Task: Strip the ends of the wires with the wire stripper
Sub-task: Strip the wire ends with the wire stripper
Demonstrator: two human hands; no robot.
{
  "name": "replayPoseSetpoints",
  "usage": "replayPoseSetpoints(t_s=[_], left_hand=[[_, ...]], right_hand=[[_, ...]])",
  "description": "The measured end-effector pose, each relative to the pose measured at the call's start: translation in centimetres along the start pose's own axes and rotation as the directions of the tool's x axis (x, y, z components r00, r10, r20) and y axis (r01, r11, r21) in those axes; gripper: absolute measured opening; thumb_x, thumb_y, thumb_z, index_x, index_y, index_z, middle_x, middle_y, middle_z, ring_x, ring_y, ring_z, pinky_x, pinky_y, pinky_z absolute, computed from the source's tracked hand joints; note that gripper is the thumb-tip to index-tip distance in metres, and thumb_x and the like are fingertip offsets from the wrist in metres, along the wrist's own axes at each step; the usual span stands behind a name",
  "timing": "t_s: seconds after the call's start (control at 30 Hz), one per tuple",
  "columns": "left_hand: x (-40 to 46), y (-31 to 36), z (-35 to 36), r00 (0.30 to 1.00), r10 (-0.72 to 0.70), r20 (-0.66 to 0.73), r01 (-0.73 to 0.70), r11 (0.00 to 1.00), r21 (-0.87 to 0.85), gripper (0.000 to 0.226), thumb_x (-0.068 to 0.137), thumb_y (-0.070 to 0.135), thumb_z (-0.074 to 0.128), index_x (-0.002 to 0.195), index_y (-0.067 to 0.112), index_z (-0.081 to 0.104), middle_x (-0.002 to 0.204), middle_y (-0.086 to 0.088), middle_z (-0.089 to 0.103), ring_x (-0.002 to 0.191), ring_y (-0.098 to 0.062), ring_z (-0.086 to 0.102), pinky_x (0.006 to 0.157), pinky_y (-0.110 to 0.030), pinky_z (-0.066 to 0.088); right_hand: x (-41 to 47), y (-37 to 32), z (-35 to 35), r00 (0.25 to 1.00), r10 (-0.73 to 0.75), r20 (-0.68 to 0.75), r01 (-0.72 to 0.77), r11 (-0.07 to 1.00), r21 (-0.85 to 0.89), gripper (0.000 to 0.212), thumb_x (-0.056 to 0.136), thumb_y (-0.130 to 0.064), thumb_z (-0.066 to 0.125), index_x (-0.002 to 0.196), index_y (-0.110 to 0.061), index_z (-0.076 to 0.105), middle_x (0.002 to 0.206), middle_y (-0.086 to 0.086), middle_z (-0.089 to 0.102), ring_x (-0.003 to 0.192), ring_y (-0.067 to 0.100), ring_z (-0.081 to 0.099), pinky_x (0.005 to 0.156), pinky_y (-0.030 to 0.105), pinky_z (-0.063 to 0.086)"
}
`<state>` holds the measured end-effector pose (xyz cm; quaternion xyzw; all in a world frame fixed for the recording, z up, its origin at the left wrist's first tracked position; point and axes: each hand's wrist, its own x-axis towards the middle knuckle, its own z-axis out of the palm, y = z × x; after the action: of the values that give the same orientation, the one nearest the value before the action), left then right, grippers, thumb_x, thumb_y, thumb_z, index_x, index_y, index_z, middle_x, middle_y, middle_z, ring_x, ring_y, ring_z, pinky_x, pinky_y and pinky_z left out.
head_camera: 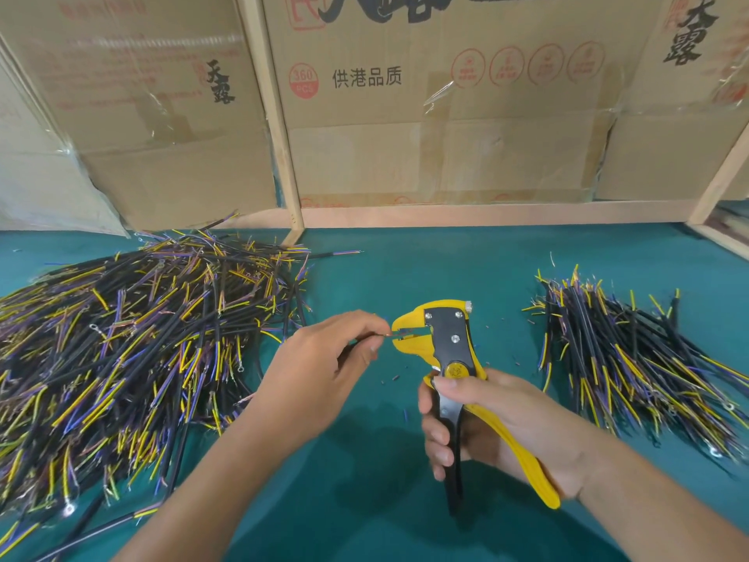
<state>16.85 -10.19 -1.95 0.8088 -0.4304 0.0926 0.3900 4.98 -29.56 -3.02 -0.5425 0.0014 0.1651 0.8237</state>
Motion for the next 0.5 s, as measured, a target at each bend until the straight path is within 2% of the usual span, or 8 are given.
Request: replayPoseSetpoints(t_s=[0.27,0.5], left_hand=[[0.02,0.11,-0.01,1.000,-0.024,0.008,0.024,1.000,0.006,0.013,0.098,0.018,0.062,0.104,0.029,0.066,0.083,0.020,0.062,0.059,-0.017,0.048,0.057,-0.023,0.039],[0.08,0.14,-0.08,0.999,-0.030,0.019,0.030,0.999,-0.029,0.013,0.098,0.017,0.061,0.103,0.028,0.067,0.082,0.017,0.063,0.057,-0.014,0.045,0.056,-0.016,0.034]], right_hand=[[-0.01,0.09,0.12,1.000,0.014,-0.001,-0.014,0.999,0.035,0.030,0.087,-0.033,0.071,0.092,-0.005,0.062,0.070,0.012,0.048,0.060,0.028,0.049,0.066,0.044,0.051],[-0.15,-0.14,0.40,0.999,0.041,-0.027,-0.040,0.998,0.056,0.027,0.091,-0.033,0.067,0.090,-0.006,0.064,0.062,0.009,0.040,0.050,0.023,0.041,0.056,0.038,0.047]])
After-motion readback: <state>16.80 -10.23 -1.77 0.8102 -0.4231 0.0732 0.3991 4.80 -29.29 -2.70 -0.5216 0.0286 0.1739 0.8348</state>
